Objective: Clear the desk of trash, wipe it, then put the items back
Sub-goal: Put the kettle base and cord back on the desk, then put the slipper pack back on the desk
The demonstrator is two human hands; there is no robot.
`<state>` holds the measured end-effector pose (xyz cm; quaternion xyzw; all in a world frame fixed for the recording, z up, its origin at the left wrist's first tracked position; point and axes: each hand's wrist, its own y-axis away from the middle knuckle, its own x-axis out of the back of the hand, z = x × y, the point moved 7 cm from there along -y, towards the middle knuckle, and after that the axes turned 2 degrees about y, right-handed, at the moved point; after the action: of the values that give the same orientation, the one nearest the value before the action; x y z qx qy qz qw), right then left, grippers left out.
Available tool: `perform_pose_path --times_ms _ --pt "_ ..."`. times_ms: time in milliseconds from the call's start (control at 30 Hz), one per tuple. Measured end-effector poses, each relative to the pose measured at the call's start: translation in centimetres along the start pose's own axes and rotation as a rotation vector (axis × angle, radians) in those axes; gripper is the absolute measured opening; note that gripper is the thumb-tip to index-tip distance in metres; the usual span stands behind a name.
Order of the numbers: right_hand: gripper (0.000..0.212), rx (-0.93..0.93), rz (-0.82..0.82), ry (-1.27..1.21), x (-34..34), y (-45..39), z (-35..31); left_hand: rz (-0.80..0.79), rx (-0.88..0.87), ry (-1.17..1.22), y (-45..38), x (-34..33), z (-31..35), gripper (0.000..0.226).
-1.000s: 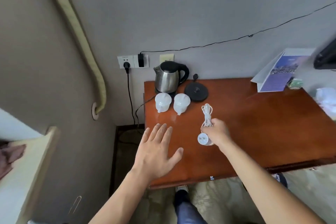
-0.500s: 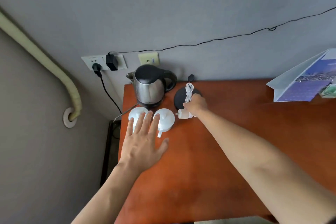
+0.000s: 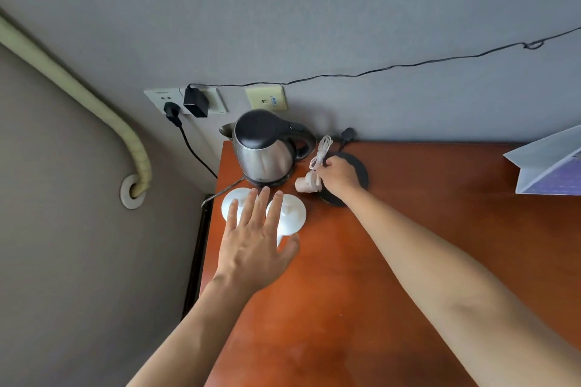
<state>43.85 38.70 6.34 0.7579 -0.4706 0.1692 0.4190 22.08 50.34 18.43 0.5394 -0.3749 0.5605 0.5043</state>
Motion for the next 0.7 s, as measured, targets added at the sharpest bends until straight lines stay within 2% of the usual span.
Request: perform_pose_path --times_ms 100,133,233,300,367,433,533,700 --pt "0.023 0.061 0.060 0.051 1.3 2.5 -0.9 0.019 0.014 -0.001 0.6 0.7 -0.1 0.081" --pt "0.028 0.101 0.078 0.083 1.7 3.8 -1.6 0.027 0.019 0.001 0.9 1.0 -0.3 0.081" --pt "0.036 0.301 0.171 0.213 2.0 9.1 -4.3 0.044 0.052 0.013 2.5 1.9 -1.4 0.081" --pt "0.035 0.420 0.252 0.318 1.2 13.1 -6.0 0.059 0.093 0.035 4.3 2.7 -2.6 0.083" --pt "0.046 0.481 0.295 0.397 -0.3 17.2 -7.5 0.084 0.145 0.066 6.9 3.6 -4.2 0.085" --pt "0.047 0.584 0.326 0.423 -2.2 21.6 -9.6 0.108 0.204 0.080 10.1 4.5 -6.2 0.084" --pt "0.046 0.735 0.281 0.401 -5.9 28.6 -12.7 0.139 0.308 0.084 16.2 5.5 -9.8 0.084" --pt "0.056 0.972 0.181 0.402 -13.7 41.7 -17.3 0.296 0.560 0.144 30.0 7.6 -16.2 0.082"
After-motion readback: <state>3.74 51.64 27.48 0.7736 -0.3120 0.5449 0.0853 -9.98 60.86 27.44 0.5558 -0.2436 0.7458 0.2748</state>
